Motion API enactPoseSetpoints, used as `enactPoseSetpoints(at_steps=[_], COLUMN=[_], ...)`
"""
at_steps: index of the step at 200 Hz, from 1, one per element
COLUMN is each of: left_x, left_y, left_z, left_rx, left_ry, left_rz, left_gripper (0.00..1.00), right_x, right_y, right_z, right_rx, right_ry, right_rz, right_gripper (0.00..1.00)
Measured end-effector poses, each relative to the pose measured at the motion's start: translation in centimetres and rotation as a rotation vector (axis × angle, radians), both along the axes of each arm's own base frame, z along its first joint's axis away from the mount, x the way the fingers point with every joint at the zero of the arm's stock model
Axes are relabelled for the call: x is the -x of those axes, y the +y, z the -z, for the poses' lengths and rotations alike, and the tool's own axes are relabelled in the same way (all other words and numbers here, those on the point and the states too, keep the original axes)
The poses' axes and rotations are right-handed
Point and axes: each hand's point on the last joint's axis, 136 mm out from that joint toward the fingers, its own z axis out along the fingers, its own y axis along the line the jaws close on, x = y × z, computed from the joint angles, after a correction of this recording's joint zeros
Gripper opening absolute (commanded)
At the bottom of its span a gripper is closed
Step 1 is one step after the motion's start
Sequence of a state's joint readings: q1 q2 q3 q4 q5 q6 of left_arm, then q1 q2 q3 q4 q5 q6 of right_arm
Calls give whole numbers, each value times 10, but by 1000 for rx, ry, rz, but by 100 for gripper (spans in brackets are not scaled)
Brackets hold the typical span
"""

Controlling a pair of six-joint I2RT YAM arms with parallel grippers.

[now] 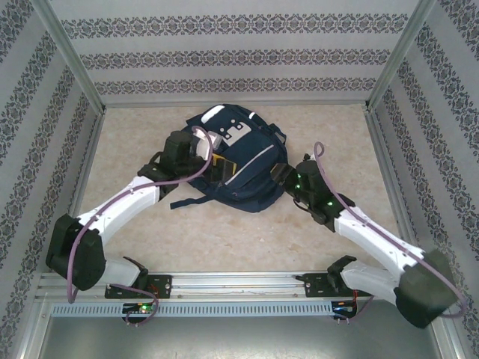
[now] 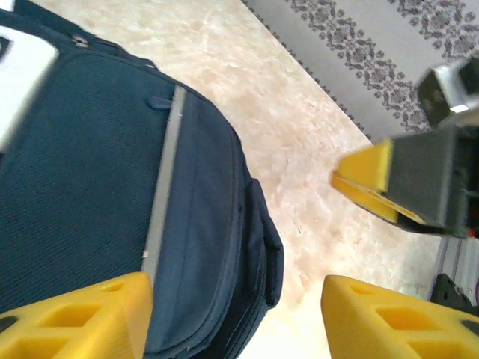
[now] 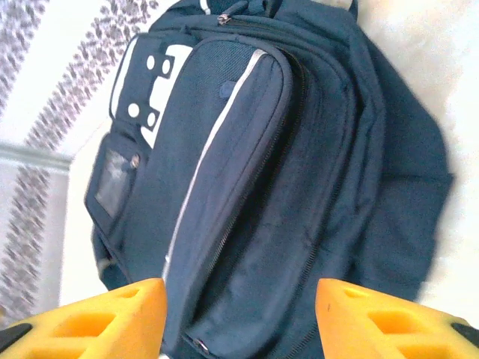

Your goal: Pack books, pencil case, and school supplies into a backpack

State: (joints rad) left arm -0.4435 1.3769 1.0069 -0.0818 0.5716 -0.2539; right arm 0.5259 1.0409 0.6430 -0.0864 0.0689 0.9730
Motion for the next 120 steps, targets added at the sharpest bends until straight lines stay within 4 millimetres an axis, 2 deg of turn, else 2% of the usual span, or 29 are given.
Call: enactPoseSetpoints(at_steps=[17, 28, 58, 71, 84, 94, 120], left_x=[-12, -23, -52, -60, -62, -62, -59], left_y=[13, 21, 36, 42, 45, 46, 42], left_z=[6, 20, 88, 117, 137, 142, 137], left_rx=[-45, -101, -272, -323, -337, -325, -256], left_ry=[49, 99, 337, 463, 559, 598, 668], left_rz=[-50, -92, -207, -254, -294, -318, -381], left_gripper=[67, 68, 69, 70, 70, 67, 54], right_x=[15, 23, 38, 42, 41, 41, 44], right_y=[-6, -5, 6, 13, 22, 32, 61], right_z=[0, 4, 27, 35, 37, 37, 32], right_rx=[129, 189, 299, 329, 342, 349, 368], right_ry=[-27, -31, 13, 47, 60, 60, 38], right_rz=[-101, -171, -350, -406, -451, -491, -588], right_gripper=[54, 54, 54, 53, 53, 51, 47])
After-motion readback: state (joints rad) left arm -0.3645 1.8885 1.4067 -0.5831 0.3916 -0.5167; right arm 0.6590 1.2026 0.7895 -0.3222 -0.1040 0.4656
